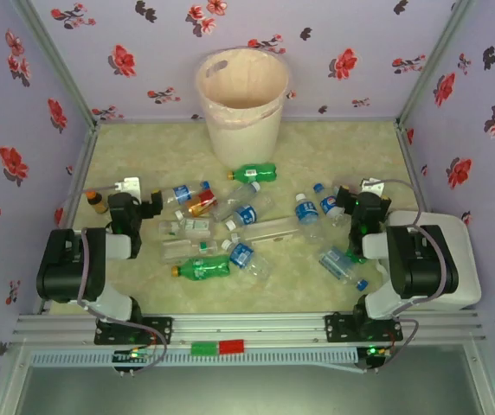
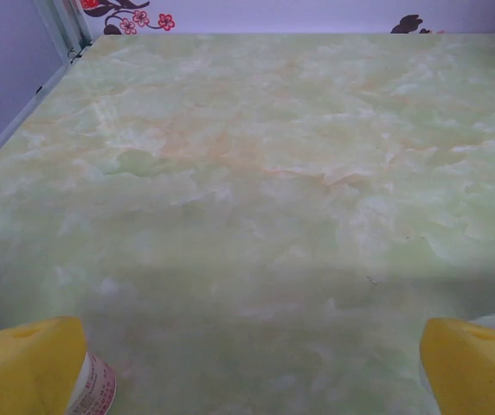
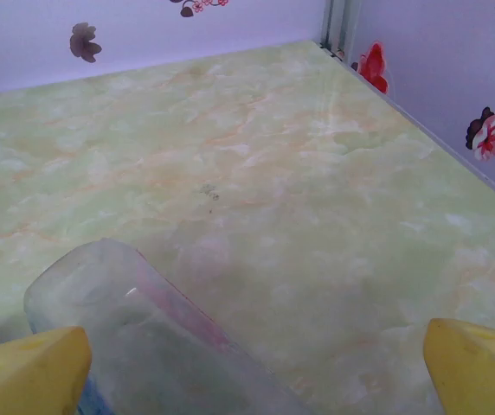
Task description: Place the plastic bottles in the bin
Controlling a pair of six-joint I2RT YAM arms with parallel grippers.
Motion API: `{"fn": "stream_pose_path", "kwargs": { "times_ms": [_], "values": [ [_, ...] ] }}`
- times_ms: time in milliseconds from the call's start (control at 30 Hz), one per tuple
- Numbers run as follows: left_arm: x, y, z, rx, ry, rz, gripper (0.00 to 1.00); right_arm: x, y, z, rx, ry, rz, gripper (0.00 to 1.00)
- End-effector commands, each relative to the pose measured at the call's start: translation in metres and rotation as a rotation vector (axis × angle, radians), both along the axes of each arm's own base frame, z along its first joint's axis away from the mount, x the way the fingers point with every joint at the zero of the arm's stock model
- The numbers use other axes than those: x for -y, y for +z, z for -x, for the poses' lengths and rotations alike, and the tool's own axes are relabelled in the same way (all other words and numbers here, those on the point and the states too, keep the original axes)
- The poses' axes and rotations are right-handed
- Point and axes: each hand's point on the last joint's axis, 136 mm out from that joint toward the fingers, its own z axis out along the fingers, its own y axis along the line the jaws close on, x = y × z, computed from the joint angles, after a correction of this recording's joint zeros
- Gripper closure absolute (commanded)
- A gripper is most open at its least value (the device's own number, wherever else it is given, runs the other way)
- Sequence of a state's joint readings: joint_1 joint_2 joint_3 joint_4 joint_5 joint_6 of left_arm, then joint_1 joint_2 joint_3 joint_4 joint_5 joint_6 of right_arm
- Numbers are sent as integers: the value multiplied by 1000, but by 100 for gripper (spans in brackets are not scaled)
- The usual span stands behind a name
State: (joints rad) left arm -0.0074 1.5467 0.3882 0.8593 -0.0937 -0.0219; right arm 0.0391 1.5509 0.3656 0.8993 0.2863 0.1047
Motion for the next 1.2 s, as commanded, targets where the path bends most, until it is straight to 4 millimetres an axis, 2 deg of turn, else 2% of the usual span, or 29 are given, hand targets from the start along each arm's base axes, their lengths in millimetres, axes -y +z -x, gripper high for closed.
{"fn": "stream_pose_path", "kwargs": {
  "times_ms": [0, 767, 833, 967, 1167],
  "values": [
    [-4, 10, -5, 33, 12, -19, 0, -1, 2, -5, 4, 11, 1, 1],
    [-4, 9, -5, 31, 12, -14, 0, -1, 3, -5, 6, 14, 0, 1],
    [-4, 9, -5, 31, 12, -15, 0, -3, 8, -6, 6, 22, 3, 1],
    [-10, 17, -5, 29, 47, -19, 1, -4, 31, -8, -43, 25, 14, 1],
    [-22, 55, -3, 7, 138, -7, 0, 0, 79, -3, -8, -35, -53, 1]
  ]
}}
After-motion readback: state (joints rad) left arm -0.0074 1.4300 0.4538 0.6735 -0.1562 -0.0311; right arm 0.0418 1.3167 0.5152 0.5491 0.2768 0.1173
